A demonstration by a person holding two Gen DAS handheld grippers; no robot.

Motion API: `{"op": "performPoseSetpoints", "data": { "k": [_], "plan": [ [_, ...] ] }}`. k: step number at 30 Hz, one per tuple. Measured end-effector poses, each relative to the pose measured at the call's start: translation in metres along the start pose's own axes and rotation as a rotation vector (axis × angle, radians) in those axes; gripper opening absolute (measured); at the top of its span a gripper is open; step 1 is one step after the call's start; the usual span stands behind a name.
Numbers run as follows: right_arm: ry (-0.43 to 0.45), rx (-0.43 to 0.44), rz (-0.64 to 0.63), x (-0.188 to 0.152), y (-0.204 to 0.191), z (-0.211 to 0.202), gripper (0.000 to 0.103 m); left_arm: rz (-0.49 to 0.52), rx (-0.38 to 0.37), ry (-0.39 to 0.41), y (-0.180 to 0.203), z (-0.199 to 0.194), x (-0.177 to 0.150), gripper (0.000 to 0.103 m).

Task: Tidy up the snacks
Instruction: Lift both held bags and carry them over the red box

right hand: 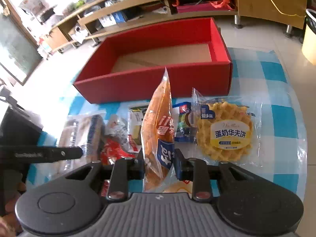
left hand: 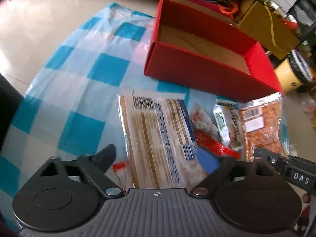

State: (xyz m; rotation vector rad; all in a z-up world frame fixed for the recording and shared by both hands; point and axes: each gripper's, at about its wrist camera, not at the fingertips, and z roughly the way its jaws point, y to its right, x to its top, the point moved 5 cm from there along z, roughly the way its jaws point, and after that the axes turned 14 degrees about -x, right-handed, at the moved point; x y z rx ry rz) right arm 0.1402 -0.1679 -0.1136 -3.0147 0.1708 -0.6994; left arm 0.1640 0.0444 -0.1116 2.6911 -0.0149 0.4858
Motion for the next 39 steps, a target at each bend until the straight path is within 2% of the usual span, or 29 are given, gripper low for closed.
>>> {"op": "performPoseSetpoints", "data": {
  "k": [3, 5, 7, 10, 11, 12, 13, 14, 15, 19, 22, 24, 31, 39],
  "plan": [
    [-0.024, -0.023, 0.018, 0.004, 0.004, 0.009, 0.031, 0.056, 0.113, -0.005, 0.013, 0.015, 0.008, 0.1],
    [-0.045, -0.041, 0.028, 0.005, 0.006, 0.017, 0.041, 0.14, 0.217, -0.021, 0.026, 0.027, 0.006, 0.102],
    [-0.047, -0.052, 0.015, 0.005, 0.004, 0.021, 0.046, 0.222, 0.328, -0.022, 0.039, 0.039, 0.004, 0.103],
    [-0.048, -0.084, -0.032, 0.003, -0.004, 0.028, 0.064, 0.313, 0.43, -0.01, 0.051, 0.05, 0.005, 0.103],
    [-0.032, -0.103, -0.053, 0.002, -0.007, 0.029, 0.064, 0.324, 0.444, 0.0, 0.053, 0.05, 0.004, 0.099],
    [-0.009, -0.124, -0.08, 0.001, -0.01, 0.03, 0.064, 0.329, 0.435, -0.003, 0.053, 0.05, 0.004, 0.088],
    [0.006, -0.139, -0.103, 0.0, -0.012, 0.03, 0.062, 0.331, 0.446, -0.007, 0.051, 0.048, 0.004, 0.082],
    [0.005, -0.13, -0.099, 0.0, -0.011, 0.028, 0.043, 0.333, 0.436, -0.005, 0.049, 0.044, 0.004, 0.081],
    [-0.004, -0.108, -0.077, 0.001, -0.008, 0.026, 0.036, 0.325, 0.415, -0.003, 0.047, 0.04, 0.004, 0.079],
    [0.026, -0.016, -0.013, 0.007, 0.003, 0.004, 0.027, 0.245, 0.289, -0.004, 0.035, 0.016, 0.001, 0.077],
    [0.046, 0.047, 0.029, 0.009, 0.008, -0.012, 0.026, 0.157, 0.164, 0.002, 0.028, -0.001, 0.004, 0.076],
    [0.053, 0.075, 0.048, 0.011, 0.009, -0.019, 0.026, 0.119, 0.12, 0.012, 0.025, -0.008, 0.006, 0.076],
    [0.073, 0.176, 0.137, 0.022, 0.019, -0.034, 0.026, 0.049, 0.012, 0.049, 0.026, -0.021, 0.013, 0.076],
    [0.125, 0.24, 0.195, 0.041, 0.024, -0.047, 0.026, 0.08, -0.056, 0.106, 0.053, -0.031, 0.034, 0.076]
  ]
}}
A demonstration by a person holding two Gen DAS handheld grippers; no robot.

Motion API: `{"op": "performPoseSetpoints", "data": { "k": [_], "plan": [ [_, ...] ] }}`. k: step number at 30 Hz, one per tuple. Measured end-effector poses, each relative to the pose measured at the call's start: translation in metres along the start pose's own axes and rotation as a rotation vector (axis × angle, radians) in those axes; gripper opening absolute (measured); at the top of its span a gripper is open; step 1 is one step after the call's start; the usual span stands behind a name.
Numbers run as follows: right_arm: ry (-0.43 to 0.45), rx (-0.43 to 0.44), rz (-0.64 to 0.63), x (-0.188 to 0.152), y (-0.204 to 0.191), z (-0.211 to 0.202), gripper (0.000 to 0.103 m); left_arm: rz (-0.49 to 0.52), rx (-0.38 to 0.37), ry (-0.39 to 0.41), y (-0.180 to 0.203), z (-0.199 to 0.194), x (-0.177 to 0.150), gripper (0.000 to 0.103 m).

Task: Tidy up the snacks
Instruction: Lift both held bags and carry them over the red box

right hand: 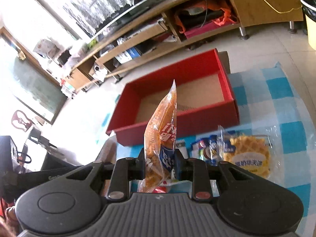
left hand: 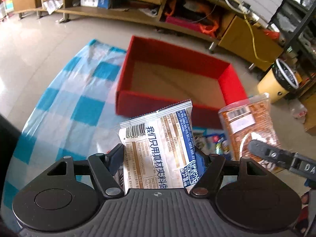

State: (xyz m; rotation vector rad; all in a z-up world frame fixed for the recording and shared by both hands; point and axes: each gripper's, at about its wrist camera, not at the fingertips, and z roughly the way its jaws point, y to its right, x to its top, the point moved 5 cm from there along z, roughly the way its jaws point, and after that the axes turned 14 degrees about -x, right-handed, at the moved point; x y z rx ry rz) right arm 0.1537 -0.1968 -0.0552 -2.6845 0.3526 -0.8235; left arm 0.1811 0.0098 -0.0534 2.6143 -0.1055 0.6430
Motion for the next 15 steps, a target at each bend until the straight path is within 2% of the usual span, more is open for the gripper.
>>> {"op": "performPoseSetpoints", "data": {
  "k": [9, 15],
  "plan": [
    [0.036, 0.03, 0.038, 0.031, -0.003, 0.004, 0.026, 0.029, 0.003, 0.039, 0.01, 0.016, 0.04, 0.076],
    [0.052, 0.025, 0.052, 0.058, -0.001, 0.023, 0.026, 0.029, 0.022, 0.064, 0.01, 0.033, 0.071, 0.076]
  ]
}}
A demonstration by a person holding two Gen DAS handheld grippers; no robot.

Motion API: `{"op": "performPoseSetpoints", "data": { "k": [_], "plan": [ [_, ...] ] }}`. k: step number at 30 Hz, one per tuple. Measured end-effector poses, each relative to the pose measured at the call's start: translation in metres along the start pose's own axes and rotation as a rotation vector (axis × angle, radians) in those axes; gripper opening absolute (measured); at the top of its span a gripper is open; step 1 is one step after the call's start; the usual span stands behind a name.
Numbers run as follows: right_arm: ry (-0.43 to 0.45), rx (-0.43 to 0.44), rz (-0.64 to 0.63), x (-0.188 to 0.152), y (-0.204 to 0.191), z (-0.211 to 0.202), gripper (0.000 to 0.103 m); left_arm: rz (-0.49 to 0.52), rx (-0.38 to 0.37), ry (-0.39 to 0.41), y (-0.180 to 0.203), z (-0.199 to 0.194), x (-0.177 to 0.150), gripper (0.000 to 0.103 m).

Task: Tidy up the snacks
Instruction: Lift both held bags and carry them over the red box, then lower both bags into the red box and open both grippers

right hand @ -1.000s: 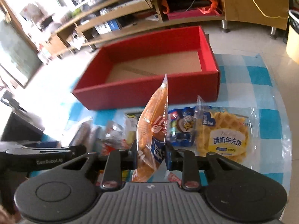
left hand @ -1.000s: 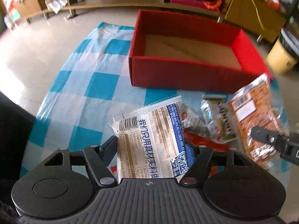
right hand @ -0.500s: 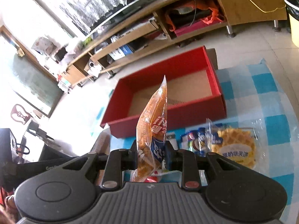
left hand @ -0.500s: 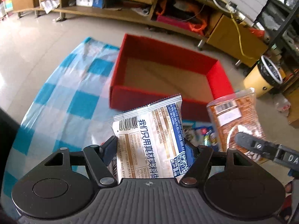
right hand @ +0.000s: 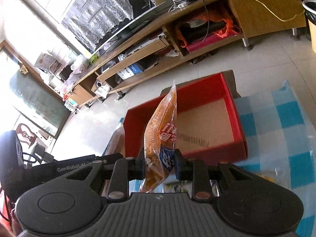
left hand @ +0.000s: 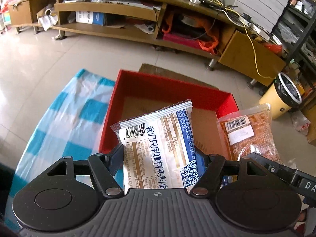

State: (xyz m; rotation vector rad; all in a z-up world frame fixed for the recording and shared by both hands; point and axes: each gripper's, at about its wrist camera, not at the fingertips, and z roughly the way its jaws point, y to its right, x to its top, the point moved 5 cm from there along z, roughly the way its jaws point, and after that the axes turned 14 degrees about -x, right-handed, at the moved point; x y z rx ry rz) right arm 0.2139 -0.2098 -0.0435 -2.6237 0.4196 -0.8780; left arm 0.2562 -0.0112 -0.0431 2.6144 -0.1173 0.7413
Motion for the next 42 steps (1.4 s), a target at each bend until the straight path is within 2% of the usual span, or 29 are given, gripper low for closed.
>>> {"op": "performPoseSetpoints", "data": {
  "k": [11, 17, 26, 28, 30, 36, 42],
  "plan": [
    [0.007, -0.028, -0.008, 0.039, 0.002, 0.05, 0.026, 0.031, 0.051, 0.026, -0.005, 0.048, 0.046, 0.076],
    [-0.018, -0.049, -0.022, 0.043, 0.005, 0.077, 0.026, 0.039, 0.093, 0.005, -0.016, 0.07, 0.049, 0.076],
    [-0.045, -0.058, -0.027, 0.041, 0.005, 0.102, 0.026, 0.045, 0.114, -0.031, -0.024, 0.088, 0.046, 0.078],
    [-0.042, -0.058, -0.025, 0.042, 0.007, 0.104, 0.026, 0.05, 0.122, -0.03, -0.023, 0.088, 0.045, 0.08],
    [-0.049, -0.071, -0.035, 0.042, 0.007, 0.107, 0.028, 0.055, 0.128, -0.025, -0.022, 0.088, 0.045, 0.086],
    [-0.045, -0.13, -0.083, 0.04, 0.006, 0.108, 0.033, 0.051, 0.122, -0.033, -0.02, 0.087, 0.043, 0.087],
    [-0.039, -0.163, -0.101, 0.041, 0.008, 0.101, 0.045, 0.041, 0.103, -0.026, -0.017, 0.077, 0.041, 0.09]
  ]
}}
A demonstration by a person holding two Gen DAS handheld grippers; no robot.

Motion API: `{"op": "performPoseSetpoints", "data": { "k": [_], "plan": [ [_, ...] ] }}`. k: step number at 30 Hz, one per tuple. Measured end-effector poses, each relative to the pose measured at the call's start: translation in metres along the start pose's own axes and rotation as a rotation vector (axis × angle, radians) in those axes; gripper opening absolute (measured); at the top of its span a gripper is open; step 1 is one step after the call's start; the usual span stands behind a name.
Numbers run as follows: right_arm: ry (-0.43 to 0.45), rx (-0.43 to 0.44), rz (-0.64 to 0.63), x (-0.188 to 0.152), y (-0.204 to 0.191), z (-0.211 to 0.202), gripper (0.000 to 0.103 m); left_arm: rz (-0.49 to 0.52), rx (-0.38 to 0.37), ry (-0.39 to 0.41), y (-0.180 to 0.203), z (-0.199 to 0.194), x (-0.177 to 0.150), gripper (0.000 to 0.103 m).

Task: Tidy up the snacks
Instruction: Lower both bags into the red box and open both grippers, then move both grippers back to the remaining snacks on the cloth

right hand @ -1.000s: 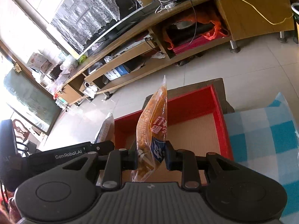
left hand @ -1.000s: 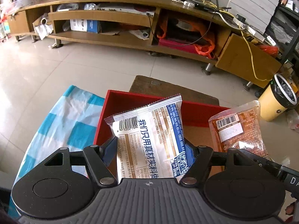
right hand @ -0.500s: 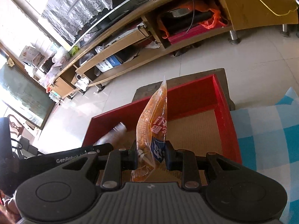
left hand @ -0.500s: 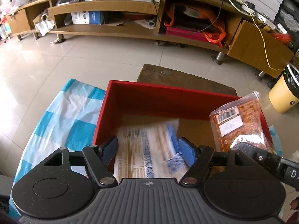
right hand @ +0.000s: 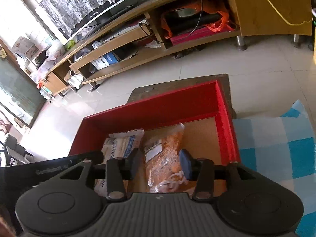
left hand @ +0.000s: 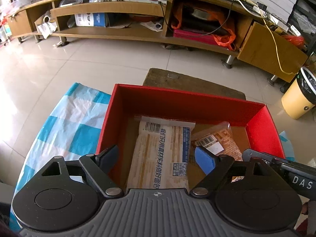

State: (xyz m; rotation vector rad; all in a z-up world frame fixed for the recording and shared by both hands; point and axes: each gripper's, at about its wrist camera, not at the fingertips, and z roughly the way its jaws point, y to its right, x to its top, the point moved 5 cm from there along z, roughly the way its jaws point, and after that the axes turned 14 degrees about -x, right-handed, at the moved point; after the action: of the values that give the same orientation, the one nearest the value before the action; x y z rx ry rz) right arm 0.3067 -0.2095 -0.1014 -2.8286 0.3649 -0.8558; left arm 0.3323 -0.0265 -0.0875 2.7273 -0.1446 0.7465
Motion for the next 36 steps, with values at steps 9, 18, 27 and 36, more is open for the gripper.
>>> {"op": "performPoseSetpoints", "data": {
  "k": [9, 18, 27, 36],
  "plan": [
    [0.033, 0.015, -0.013, -0.003, -0.007, -0.027, 0.05, -0.029, -0.019, 0.006, -0.002, -0.02, -0.009, 0.093],
    [0.042, 0.029, -0.015, -0.016, -0.01, -0.053, 0.053, -0.043, -0.011, 0.012, -0.008, -0.046, -0.028, 0.097],
    [0.031, 0.027, -0.026, -0.039, -0.01, -0.072, 0.055, -0.051, -0.006, 0.001, -0.012, -0.063, -0.053, 0.098],
    [0.017, 0.023, -0.061, -0.067, -0.01, -0.086, 0.055, -0.043, -0.017, -0.008, -0.011, -0.078, -0.074, 0.098]
  ]
}}
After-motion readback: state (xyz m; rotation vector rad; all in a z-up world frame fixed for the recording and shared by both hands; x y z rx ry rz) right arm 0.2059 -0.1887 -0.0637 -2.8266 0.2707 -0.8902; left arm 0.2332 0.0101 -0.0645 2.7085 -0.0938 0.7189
